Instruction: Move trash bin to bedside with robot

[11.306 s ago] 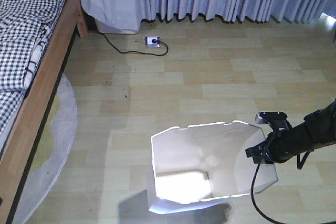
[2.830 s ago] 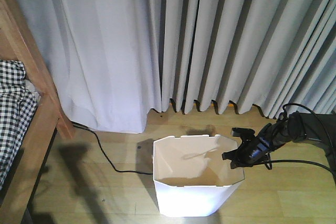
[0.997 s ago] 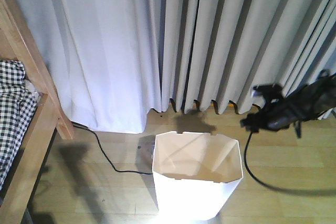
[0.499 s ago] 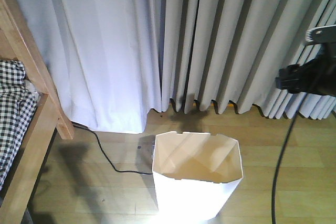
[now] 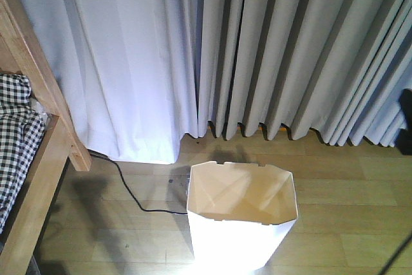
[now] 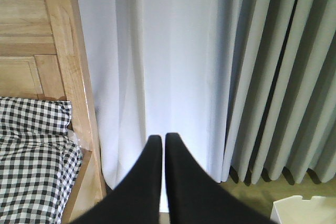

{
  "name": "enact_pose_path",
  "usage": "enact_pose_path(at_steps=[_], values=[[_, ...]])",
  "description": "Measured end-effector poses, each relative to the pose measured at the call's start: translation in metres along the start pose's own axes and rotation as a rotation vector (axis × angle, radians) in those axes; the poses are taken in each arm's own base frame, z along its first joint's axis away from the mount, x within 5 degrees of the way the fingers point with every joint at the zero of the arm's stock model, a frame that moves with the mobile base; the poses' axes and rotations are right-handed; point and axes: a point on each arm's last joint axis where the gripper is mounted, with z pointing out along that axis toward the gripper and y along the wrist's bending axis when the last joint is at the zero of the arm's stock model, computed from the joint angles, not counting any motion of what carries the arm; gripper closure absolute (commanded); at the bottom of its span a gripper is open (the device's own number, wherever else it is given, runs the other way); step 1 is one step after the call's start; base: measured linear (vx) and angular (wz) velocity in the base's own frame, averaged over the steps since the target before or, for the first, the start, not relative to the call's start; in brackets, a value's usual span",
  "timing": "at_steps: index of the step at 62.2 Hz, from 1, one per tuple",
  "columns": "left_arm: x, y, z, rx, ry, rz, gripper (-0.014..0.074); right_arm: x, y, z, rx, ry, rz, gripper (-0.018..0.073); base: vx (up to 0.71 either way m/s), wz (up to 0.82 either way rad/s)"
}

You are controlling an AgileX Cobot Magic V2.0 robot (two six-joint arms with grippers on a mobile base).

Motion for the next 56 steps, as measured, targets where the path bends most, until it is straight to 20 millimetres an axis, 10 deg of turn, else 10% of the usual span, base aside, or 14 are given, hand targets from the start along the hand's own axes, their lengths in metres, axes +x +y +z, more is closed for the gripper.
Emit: enact_pose_path(at_steps=[22,39,56], values=[[0.0,0.0,0.0,0.0,0.0,0.0,0.0603,-0.003,0.022,-0.037,-0.207,-0.075,-0.045,0.0082,0.0,0.0],[0.0,0.0,0.0,0.0,0.0,0.0,0.0603,-0.006,0.015,-0.036,-0.133,-0.109,-0.007,0.057,0.0,0.0],[0.0,0.0,0.0,0.0,0.0,0.0,0.0603,-0.008,0.012,-0.036,-0.099,-0.132,0.02,0.0569,0.0,0.0]])
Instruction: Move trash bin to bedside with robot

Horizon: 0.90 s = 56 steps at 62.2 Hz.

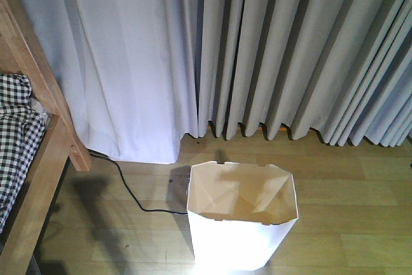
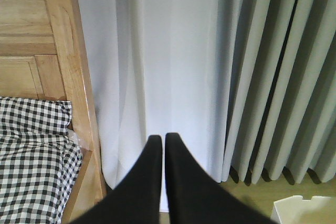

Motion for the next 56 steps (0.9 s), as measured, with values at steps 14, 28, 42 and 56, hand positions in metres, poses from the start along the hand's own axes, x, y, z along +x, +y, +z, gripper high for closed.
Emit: enact_pose_path(at_steps=[14,28,42,56], values=[[0.0,0.0,0.0,0.0,0.0,0.0,0.0603,-0.001,0.0,0.0,-0.003,-0.008,0.044,0.0569,0.0,0.0],[0.0,0.0,0.0,0.0,0.0,0.0,0.0603,-0.001,0.0,0.0,0.002,-0.012,0.047,0.0569,0.0,0.0],[0.0,0.0,0.0,0.0,0.0,0.0,0.0603,-0.001,-0.002,-0.005,0.029,-0.02,-0.018,0.0569,0.0,0.0],[0.0,0.0,0.0,0.0,0.0,0.0,0.0603,0.001,-0.008,-0.024,0.136,-0.027,0.01,0.0569,0.0,0.0]])
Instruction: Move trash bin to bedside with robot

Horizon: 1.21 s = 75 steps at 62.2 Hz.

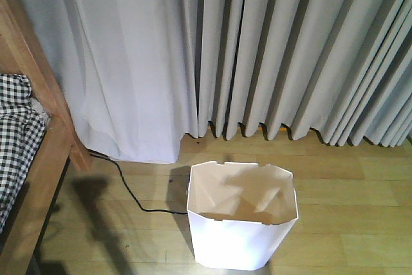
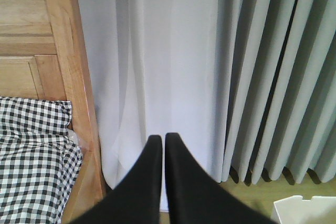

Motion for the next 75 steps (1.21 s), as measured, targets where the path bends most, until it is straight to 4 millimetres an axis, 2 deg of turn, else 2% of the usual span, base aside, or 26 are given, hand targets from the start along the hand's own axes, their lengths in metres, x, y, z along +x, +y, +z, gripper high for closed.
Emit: enact_pose_path(at_steps=[6,12,26,30,57,75], values=[[0.0,0.0,0.0,0.0,0.0,0.0,0.0603,0.0,-0.003,-0.006,0.04,-0.02,-0.012,0.0569,0.0,0.0],[0.0,0.0,0.0,0.0,0.0,0.0,0.0603,0.011,-0.005,-0.008,0.058,-0.02,-0.042,0.0569,0.0,0.0],[0.0,0.0,0.0,0.0,0.0,0.0,0.0603,0.085,-0.005,-0.006,0.052,-0.008,-0.042,0.0569,0.0,0.0],[0.0,0.0,0.0,0.0,0.0,0.0,0.0603,0.095,-0.005,-0.008,0.051,-0.023,-0.036,0.0569,0.0,0.0],[0.0,0.0,0.0,0.0,0.0,0.0,0.0603,0.097,-0.005,-0.01,0.048,-0.038,0.029,0.0569,0.0,0.0],[0.0,0.0,0.0,0.0,0.0,0.0,0.0603,0.097,-0.001,-0.01,-0.013,-0.035,0.026,0.0569,0.0,0.0]])
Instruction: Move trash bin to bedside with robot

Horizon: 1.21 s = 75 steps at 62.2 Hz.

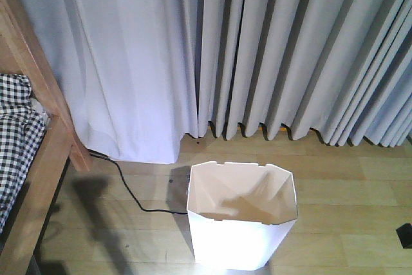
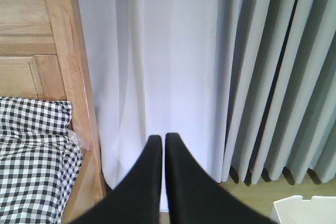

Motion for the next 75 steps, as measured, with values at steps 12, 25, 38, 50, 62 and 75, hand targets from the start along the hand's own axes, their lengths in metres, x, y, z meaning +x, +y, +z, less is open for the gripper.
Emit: enact_pose_path(at_steps=[12,25,38,50,62,75], values=[[0.0,0.0,0.0,0.0,0.0,0.0,0.0603,0.0001,0.0,0.0,0.0,0.001,-0.034,0.0569,0.0,0.0],[0.0,0.0,0.0,0.0,0.0,0.0,0.0603,0.0,-0.0001,0.0,0.001,0.0,-0.051,0.0569,0.0,0.0],[0.0,0.0,0.0,0.0,0.0,0.0,0.0603,0.0001,-0.0001,0.0,0.001,0.001,-0.051,0.0569,0.0,0.0],[0.0,0.0,0.0,0.0,0.0,0.0,0.0603,0.0001,-0.0001,0.0,0.001,0.001,-0.051,0.0569,0.0,0.0],[0.0,0.0,0.0,0.0,0.0,0.0,0.0603,0.0001,-0.0001,0.0,0.001,0.001,-0.052,0.0569,0.0,0.0],[0.0,0.0,0.0,0.0,0.0,0.0,0.0603,0.0001,-0.0001,0.0,0.001,0.001,-0.052,0.0569,0.0,0.0]])
